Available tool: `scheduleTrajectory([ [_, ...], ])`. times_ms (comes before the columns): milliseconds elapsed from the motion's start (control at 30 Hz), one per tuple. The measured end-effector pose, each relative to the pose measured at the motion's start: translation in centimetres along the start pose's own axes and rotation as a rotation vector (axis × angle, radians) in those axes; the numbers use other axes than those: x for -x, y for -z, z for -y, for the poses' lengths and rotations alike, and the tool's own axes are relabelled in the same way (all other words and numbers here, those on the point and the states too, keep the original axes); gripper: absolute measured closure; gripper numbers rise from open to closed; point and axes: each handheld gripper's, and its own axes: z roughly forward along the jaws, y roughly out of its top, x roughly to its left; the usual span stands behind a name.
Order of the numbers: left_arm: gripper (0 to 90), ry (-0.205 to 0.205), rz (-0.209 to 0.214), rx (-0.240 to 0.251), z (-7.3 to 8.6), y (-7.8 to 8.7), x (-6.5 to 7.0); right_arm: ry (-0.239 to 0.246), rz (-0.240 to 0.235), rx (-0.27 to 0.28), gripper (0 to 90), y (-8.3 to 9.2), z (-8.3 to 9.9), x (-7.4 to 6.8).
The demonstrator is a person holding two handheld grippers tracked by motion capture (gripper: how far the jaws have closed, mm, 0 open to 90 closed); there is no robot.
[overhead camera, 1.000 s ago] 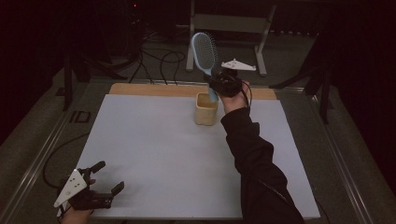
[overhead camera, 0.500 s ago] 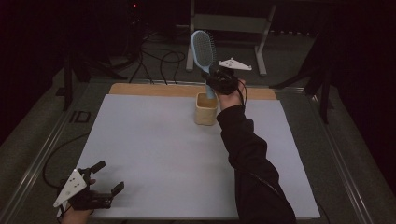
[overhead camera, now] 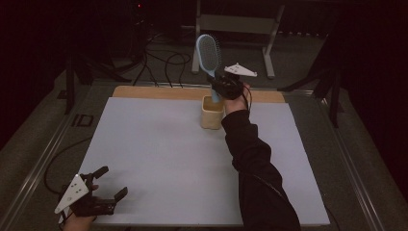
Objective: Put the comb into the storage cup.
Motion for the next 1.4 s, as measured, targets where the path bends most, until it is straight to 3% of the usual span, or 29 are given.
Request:
scheduleTrajectory([
  [600, 0.0, 0.004, 0.002, 0.002, 0.0, 0.0, 0.0, -0.007, -0.004, -0.014, 69.8, -1.0, 2.6, 0.6],
  [1000, 0.0, 0.005, 0.004, 0.002, 0.0, 0.0, 0.0, 0.047, 0.01, -0.012, 69.6, -0.9, 4.4, 0.5],
  [1200, 0.0, 0.004, 0.002, 0.001, 0.0, -0.1, 0.0, 0.044, -0.002, 0.002, 69.3, -0.6, 5.5, 0.4],
  [1400, 0.0, 0.005, 0.003, 0.002, 0.1, -0.1, 0.0, 0.079, 0.035, -0.017, 68.2, -0.4, 6.4, 0.3],
])
